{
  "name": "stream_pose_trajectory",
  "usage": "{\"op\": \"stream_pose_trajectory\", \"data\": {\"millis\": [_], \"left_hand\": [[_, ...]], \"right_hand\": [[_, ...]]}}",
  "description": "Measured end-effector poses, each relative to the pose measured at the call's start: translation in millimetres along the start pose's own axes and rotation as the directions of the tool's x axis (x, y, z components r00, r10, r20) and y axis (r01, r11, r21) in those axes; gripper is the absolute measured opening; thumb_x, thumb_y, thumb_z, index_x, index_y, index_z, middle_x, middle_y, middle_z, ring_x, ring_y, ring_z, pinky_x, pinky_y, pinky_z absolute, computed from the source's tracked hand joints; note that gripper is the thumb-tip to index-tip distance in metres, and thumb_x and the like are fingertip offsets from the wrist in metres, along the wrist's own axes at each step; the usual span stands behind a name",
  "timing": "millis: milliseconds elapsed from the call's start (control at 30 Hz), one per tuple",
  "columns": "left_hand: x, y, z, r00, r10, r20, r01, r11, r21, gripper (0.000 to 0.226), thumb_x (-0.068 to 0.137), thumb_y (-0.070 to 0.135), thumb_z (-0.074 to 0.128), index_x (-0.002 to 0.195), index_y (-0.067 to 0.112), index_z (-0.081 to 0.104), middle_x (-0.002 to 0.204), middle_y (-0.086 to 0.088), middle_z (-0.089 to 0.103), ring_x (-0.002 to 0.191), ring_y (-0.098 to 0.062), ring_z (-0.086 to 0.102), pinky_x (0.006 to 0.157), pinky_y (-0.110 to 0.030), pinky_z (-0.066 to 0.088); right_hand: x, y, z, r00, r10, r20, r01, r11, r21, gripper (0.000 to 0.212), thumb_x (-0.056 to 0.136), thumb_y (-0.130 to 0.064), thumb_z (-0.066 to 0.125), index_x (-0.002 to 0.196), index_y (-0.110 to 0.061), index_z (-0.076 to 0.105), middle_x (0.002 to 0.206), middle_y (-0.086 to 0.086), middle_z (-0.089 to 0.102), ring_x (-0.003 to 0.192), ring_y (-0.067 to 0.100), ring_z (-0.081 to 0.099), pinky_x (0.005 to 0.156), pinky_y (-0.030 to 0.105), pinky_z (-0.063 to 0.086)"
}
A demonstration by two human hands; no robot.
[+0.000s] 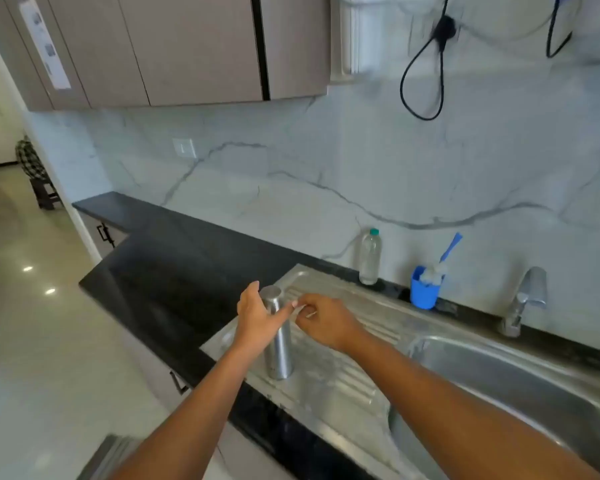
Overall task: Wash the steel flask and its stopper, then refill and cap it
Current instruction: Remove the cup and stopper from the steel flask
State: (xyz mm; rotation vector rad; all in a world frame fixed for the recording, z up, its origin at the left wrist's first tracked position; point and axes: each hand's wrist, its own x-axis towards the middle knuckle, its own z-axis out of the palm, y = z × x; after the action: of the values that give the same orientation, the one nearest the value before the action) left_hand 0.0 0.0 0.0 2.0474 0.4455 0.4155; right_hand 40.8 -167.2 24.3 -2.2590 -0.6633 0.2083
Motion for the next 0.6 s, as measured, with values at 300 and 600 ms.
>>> {"op": "stream_pose_trajectory", "data": {"millis": [300, 600], "left_hand": [[2, -17, 7, 0.996, -0.054, -0.068, 0.048, 0.994, -0.096, 0.044, 0.084, 0.029, 0.087, 0.117, 0.02, 0.058, 0.104, 0.004, 0.066, 0.101, -0.016, 0.066, 0.086, -0.033, 0.054], [-26, 26, 61, 0.981, 0.121, 0.15, -0.089, 0.975, -0.203, 0.049, 0.074, 0.029, 0.094, 0.117, 0.028, 0.071, 0.105, 0.011, 0.076, 0.096, -0.005, 0.073, 0.083, -0.028, 0.061]], "right_hand": [[3, 30, 24, 0.99, 0.121, 0.079, -0.127, 0.989, 0.082, 0.066, 0.093, -0.032, 0.072, 0.152, -0.026, 0.043, 0.141, 0.0, 0.06, 0.121, 0.017, 0.063, 0.103, 0.031, 0.05], [-30, 86, -3, 0.994, 0.102, -0.023, -0.094, 0.964, 0.248, 0.087, 0.08, -0.041, 0.084, 0.153, -0.035, 0.037, 0.147, -0.01, 0.054, 0.131, 0.01, 0.054, 0.107, 0.032, 0.047]]}}
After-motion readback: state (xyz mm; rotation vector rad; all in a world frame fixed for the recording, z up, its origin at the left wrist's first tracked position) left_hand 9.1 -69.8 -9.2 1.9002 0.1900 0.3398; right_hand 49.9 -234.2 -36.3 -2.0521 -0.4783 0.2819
